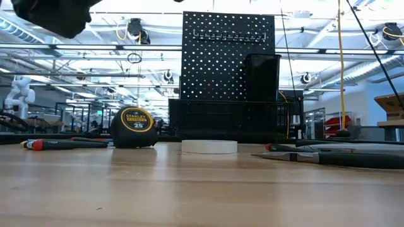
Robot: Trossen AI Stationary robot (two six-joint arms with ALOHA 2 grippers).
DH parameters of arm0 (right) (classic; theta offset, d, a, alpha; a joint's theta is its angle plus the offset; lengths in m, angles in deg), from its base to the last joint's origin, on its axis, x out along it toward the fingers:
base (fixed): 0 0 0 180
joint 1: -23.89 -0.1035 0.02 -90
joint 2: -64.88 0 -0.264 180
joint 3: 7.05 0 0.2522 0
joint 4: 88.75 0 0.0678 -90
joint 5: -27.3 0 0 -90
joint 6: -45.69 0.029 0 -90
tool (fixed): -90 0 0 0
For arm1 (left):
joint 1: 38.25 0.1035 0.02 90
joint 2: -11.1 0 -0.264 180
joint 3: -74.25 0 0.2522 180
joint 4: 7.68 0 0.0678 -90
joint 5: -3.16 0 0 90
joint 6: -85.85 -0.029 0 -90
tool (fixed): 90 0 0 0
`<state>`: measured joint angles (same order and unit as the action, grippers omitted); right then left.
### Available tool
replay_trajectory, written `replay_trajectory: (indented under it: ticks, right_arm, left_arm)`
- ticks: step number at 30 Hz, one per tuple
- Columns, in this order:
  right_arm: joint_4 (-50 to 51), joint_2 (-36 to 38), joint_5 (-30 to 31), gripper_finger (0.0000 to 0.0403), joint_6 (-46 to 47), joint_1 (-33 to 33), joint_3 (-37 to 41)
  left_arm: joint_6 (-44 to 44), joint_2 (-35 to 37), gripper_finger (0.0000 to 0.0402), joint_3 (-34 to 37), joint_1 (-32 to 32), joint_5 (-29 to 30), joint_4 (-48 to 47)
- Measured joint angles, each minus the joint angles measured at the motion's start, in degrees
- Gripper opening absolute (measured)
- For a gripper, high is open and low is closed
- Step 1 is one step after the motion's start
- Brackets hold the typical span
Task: Hang tools onto peg board
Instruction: Put the tire pressure gauge pen into the black bin on the peg board
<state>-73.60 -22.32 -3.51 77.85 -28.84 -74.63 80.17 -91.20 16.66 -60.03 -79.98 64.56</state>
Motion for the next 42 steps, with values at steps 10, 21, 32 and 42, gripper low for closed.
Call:
replay_trajectory:
  ticks: [10, 21, 32, 42]
  right_arm:
    - [-3.8, 0.6, -7.2, 0.0183, -27.3, 11.3, -11.0]
    - [-16.4, 0.7, -13.1, 0.0205, -43.4, 15.1, -13.8]
    - [-17.4, 0.7, -17.4, 0.0115, -44.4, 17.3, -13.8]
    - [-14.2, 2.0, -13.2, 0.0032, -43.9, 17.3, -13.6]
  left_arm:
    - [-0.7, 0.0, 0.0017, -0.9, -0.5, -1.8, -3.8]
    - [-2.2, 0.0, 0.0017, -0.9, -0.7, -2.2, -4.1]
    - [-2.2, 0.0, 0.0017, -1.0, -0.6, -2.1, -4.2]
    - [-2.6, 0.0, 0.0103, -1.0, -0.3, 6.8, -7.5]
